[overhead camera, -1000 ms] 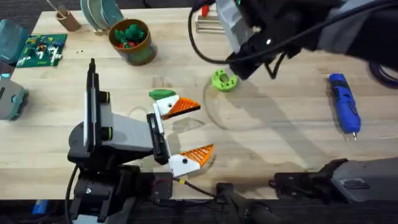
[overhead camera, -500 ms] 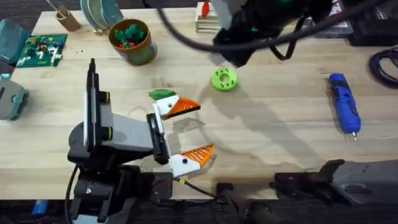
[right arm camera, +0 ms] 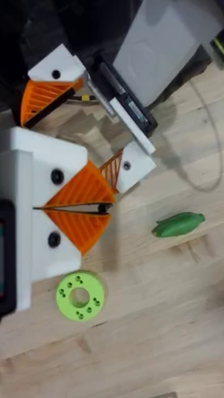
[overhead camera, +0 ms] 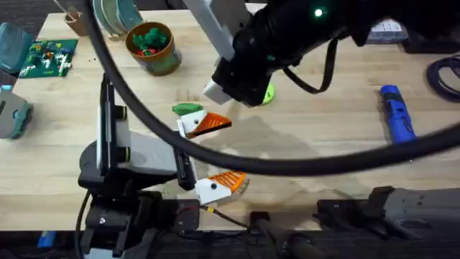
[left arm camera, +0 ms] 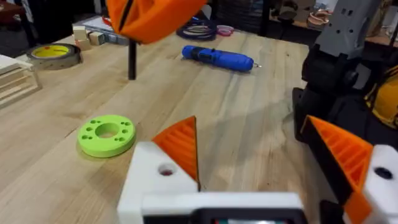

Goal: Pick up the gripper from the table and insert it into the empty holder that is missing its gripper. Then pick up a screw, insert it into the mounting hole, and use the screwdriver to tighten it. Finally, clean up the table by picking up the vegetable and placing it into the bucket.

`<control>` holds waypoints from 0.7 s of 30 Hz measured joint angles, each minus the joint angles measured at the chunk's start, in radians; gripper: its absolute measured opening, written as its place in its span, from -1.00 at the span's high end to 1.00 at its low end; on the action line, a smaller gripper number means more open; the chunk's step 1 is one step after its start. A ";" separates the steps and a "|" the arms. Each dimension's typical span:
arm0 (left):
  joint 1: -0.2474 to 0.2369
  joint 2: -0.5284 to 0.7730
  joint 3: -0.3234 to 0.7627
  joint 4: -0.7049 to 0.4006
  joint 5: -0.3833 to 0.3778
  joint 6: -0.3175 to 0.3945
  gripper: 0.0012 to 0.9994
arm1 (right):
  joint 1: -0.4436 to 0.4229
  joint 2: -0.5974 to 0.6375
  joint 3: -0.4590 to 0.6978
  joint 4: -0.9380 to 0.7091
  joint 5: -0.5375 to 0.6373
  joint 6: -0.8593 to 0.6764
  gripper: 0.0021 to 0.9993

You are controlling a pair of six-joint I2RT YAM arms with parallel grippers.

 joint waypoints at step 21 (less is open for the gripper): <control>0.000 0.000 0.000 0.000 0.000 0.000 -1.00 | 0.093 0.040 0.047 -0.078 -0.002 0.051 0.99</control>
